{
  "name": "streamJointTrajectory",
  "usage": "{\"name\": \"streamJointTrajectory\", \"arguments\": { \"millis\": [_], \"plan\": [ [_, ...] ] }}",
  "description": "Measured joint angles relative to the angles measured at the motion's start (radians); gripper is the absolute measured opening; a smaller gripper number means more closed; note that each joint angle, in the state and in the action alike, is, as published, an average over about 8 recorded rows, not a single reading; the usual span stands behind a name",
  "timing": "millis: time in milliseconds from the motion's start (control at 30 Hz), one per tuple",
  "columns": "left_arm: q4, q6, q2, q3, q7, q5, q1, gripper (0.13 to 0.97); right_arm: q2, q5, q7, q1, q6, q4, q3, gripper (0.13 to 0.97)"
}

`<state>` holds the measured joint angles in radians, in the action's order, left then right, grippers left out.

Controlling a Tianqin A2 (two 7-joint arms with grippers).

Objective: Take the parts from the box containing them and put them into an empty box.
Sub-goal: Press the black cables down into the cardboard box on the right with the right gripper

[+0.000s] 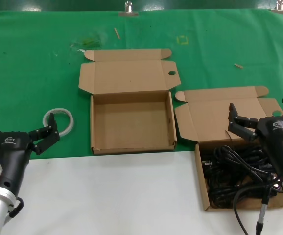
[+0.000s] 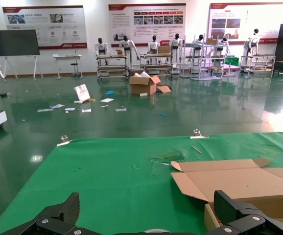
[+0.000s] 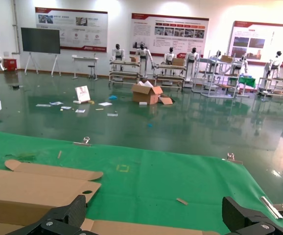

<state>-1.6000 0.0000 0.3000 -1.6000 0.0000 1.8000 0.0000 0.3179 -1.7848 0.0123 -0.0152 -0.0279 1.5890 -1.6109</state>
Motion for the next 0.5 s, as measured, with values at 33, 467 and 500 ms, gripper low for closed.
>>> {"name": "streamJointTrajectory", "arguments": {
  "millis": [33,467,500],
  "plan": [
    [0.000,0.000,0.000,0.000,0.000,0.000,0.000,0.966,0.000,0.000,0.000,0.000,0.000,0.000,0.000,0.966],
    [0.000,0.000,0.000,0.000,0.000,0.000,0.000,0.966,0.000,0.000,0.000,0.000,0.000,0.000,0.000,0.966],
    [0.000,0.000,0.000,0.000,0.000,0.000,0.000,0.966,0.000,0.000,0.000,0.000,0.000,0.000,0.000,0.966]
  ]
}}
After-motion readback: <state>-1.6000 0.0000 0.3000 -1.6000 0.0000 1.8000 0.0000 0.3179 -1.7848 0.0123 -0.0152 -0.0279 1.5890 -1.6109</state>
